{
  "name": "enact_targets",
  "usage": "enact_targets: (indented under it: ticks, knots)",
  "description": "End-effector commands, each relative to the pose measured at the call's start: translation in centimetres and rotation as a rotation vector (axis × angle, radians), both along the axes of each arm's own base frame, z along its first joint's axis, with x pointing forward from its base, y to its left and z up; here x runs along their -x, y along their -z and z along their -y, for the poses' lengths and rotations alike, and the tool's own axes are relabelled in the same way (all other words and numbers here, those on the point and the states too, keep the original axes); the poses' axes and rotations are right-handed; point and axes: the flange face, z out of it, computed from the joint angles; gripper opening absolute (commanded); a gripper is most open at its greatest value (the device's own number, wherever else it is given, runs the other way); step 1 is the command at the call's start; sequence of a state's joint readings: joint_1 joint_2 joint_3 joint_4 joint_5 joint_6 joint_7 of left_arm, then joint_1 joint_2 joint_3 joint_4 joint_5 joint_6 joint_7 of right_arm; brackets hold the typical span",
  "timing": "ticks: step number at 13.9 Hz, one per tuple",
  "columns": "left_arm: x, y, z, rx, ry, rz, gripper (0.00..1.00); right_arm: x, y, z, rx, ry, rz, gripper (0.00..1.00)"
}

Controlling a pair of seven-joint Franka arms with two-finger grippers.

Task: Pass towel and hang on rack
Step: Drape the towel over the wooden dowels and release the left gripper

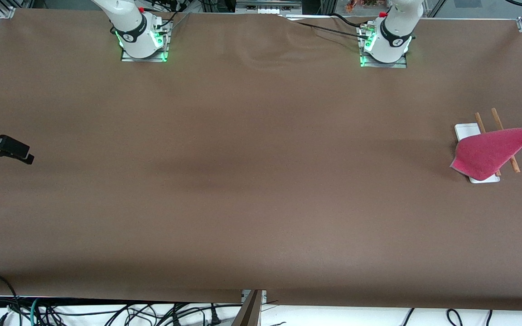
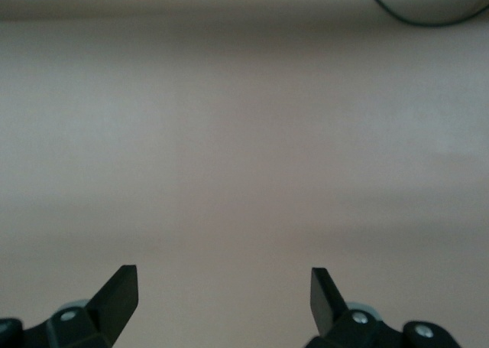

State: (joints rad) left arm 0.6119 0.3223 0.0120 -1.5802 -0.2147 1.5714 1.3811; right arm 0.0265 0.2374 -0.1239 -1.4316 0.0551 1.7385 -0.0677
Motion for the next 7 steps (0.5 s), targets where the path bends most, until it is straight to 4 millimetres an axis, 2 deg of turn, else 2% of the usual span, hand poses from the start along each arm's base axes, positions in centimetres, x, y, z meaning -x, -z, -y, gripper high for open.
enact_targets:
  ticks: [1,3,4,7]
  knots:
    - [2.2,0.3,-3.1,-0.008,0.061,0.004,0.00,1.8,0.7,-1.3,-0.007,-0.040,-0.027,1.00]
    - [4.5,0.7,-6.3,-0.007,0.069,0.018,0.00,2.1,1.8,-1.2,-0.008,-0.033,-0.038,1.00]
    - [5.1,1.6,-7.2,0.006,0.091,0.026,0.00,2.1,1.6,-1.1,0.008,-0.041,-0.032,1.00]
    - [6.0,3.3,-10.9,0.018,0.111,0.051,0.00,3.4,-1.1,0.7,0.059,-0.026,0.000,1.00]
